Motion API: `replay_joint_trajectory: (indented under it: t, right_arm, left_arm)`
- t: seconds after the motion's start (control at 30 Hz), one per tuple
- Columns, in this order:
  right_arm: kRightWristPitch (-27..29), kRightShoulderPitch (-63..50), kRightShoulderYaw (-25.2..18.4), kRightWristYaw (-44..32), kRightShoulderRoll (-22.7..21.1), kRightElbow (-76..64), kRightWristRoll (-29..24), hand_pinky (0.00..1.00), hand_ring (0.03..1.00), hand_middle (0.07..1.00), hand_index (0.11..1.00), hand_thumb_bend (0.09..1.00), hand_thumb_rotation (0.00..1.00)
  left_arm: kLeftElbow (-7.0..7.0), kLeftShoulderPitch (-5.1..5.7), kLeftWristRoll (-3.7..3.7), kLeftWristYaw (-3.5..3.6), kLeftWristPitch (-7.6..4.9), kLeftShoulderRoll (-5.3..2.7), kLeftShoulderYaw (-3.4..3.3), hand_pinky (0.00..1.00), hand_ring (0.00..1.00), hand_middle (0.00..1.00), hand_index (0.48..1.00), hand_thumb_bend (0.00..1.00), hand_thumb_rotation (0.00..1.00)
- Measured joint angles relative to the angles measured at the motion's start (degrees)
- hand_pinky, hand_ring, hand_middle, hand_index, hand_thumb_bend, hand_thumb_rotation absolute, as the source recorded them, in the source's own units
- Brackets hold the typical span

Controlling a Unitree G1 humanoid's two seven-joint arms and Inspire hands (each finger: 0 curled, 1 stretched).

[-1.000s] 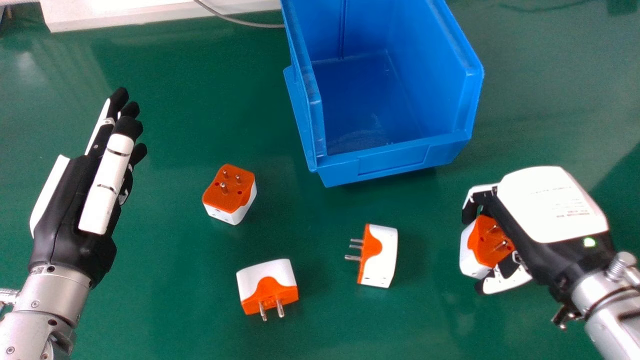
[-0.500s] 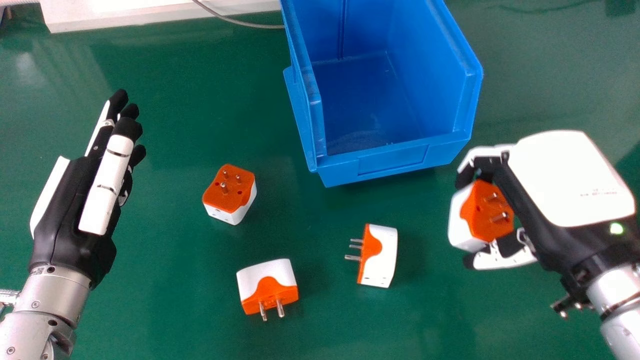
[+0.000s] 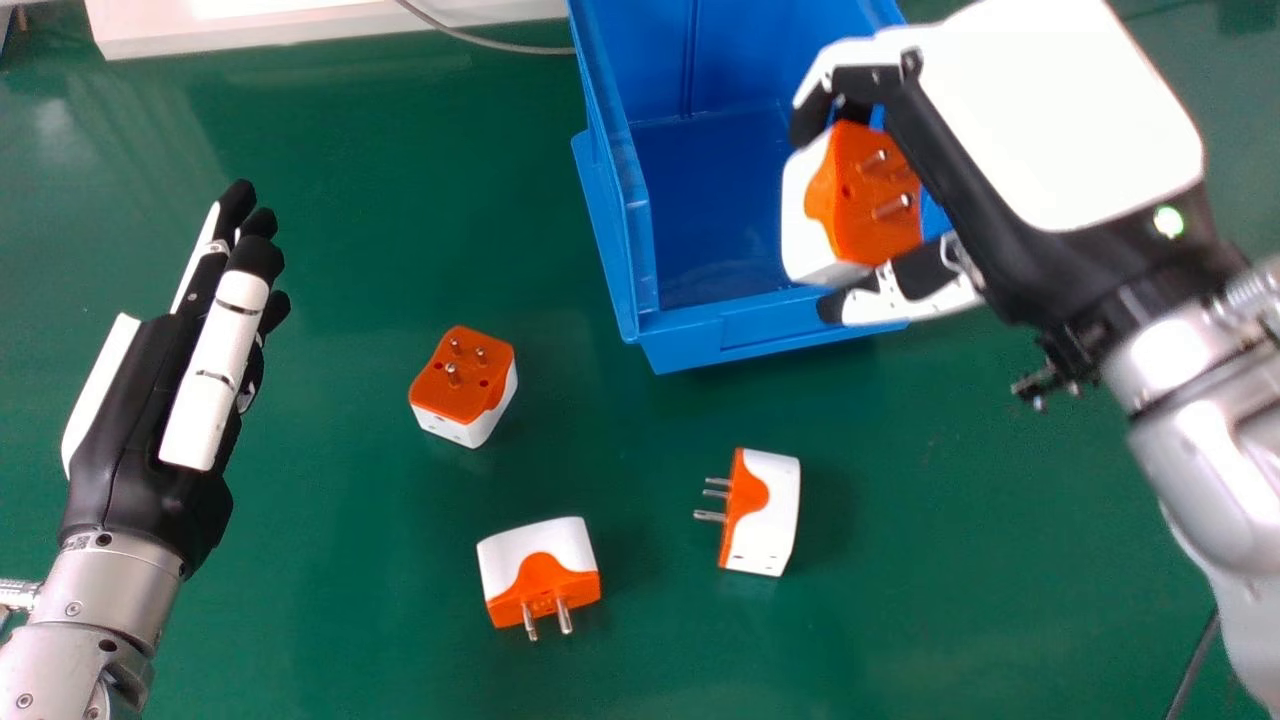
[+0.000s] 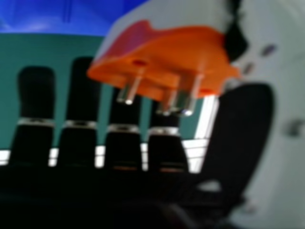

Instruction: Pick all objects and put in blue box

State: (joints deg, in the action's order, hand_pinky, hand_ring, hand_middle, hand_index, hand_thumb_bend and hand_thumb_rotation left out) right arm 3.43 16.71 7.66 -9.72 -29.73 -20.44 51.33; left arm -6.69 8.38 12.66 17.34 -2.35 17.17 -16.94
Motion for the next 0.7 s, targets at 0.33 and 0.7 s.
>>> replay_joint_trajectory:
  t: [0.33, 0.7]
  right_arm:
    - [2.1, 17.3, 4.5, 4.9, 1.0, 21.7, 2.8, 0.34, 0.435, 0.534, 0.502, 0.494, 0.0]
    - [-0.5, 35.7, 11.6, 10.5, 5.1, 48.6, 5.4, 0.34, 0.439, 0.529, 0.49, 0.495, 0.0]
  left_arm:
    - [0.02, -0.1, -0.45, -0.02, -0.02, -0.03, 0.27, 0.99, 1.0, 1.0, 1.0, 0.52, 0.92]
    - [-1.08, 1.61, -0.43, -0.41, 0.0, -0.41, 0.32, 0.99, 1.0, 1.0, 1.0, 0.53, 0.92]
